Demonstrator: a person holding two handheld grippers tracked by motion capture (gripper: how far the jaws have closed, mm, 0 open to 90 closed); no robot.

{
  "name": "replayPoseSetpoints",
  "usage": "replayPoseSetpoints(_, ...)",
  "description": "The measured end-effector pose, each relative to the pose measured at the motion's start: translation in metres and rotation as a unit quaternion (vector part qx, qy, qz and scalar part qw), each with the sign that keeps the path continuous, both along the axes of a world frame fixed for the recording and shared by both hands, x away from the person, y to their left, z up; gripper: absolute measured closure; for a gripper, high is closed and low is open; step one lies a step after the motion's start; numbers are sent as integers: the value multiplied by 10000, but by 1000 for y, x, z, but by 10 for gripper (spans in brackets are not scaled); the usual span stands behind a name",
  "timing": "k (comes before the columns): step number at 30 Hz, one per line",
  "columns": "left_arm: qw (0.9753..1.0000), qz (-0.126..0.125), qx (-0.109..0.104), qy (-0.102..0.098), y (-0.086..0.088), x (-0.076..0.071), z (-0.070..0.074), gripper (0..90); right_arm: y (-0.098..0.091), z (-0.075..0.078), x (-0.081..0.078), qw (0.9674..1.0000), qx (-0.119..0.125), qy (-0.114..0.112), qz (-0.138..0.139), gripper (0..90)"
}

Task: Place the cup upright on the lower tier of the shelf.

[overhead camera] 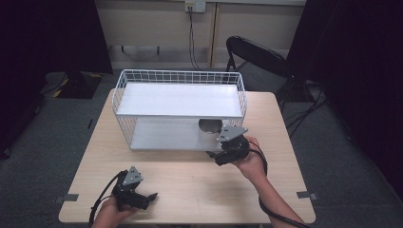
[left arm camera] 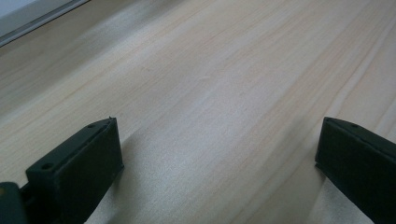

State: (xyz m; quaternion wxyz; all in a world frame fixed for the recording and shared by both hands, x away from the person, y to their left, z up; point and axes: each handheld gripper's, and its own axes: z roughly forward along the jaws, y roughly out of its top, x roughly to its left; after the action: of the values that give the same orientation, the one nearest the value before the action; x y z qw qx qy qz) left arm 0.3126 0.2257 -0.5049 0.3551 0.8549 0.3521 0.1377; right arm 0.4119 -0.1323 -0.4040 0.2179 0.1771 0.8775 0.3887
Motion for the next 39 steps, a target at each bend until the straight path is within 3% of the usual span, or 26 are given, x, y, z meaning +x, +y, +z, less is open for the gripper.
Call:
replayPoseSetpoints(3, 10000, 0, -1, 0, 0, 0, 0, 0, -4, -2, -1, 9999, 103, 124, 16, 145)
replayPoseSetpoints(7, 10000, -1, 1, -1, 0, 0, 0, 0, -5, -5, -3, 9999, -50, 101, -33, 142)
replayPoseSetpoints(39, 10000, 0, -1, -1, 0, 0, 0, 0, -33, -22, -19, 9989, 76, 461, -22, 135)
